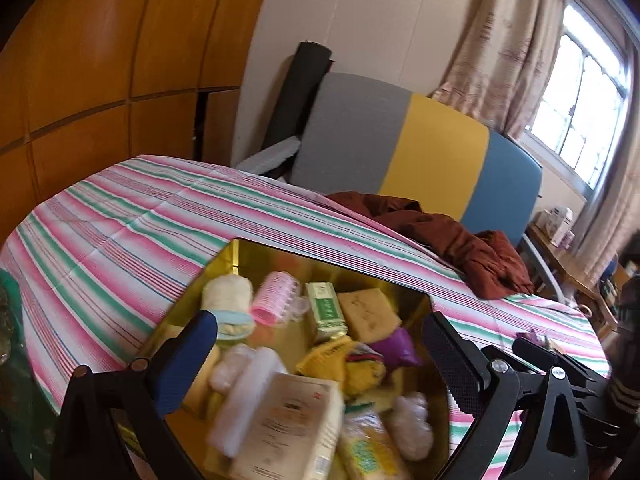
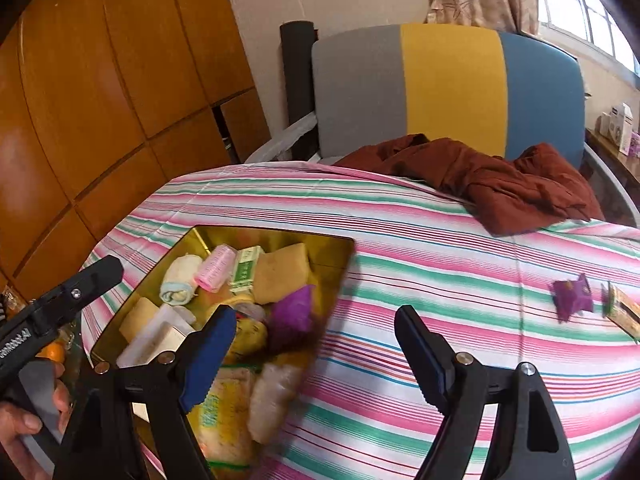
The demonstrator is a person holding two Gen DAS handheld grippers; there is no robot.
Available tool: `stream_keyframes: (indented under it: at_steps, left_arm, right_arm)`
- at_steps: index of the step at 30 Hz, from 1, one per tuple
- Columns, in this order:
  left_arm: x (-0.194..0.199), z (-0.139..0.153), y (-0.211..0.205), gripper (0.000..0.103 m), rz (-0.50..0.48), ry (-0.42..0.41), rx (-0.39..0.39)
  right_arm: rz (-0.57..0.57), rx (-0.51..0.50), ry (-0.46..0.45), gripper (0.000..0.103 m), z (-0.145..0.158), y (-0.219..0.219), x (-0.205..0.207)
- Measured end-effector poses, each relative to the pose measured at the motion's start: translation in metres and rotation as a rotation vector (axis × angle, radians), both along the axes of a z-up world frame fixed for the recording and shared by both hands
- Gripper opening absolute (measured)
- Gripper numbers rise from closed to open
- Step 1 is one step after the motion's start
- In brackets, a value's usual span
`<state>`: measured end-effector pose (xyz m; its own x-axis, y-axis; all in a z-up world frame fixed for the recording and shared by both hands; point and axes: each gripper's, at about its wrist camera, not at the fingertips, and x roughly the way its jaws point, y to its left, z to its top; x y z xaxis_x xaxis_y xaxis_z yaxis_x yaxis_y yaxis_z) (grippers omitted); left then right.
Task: Organize objects
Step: 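Lift both open grippers away from the tray toward the remaining items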
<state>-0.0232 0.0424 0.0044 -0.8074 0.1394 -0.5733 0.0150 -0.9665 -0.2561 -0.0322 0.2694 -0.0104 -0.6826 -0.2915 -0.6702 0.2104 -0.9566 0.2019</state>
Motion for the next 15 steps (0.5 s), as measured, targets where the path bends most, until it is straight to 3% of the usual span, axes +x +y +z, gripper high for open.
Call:
stream_keyframes:
  at_steps: [15]
  left_arm:
    - [0.01,-0.009,0.115,0.103,-0.239,-0.032,-0.068]
  right_arm:
    - [-0.186,0.02,-0.055,0.083,-0.038,0.126,0.033]
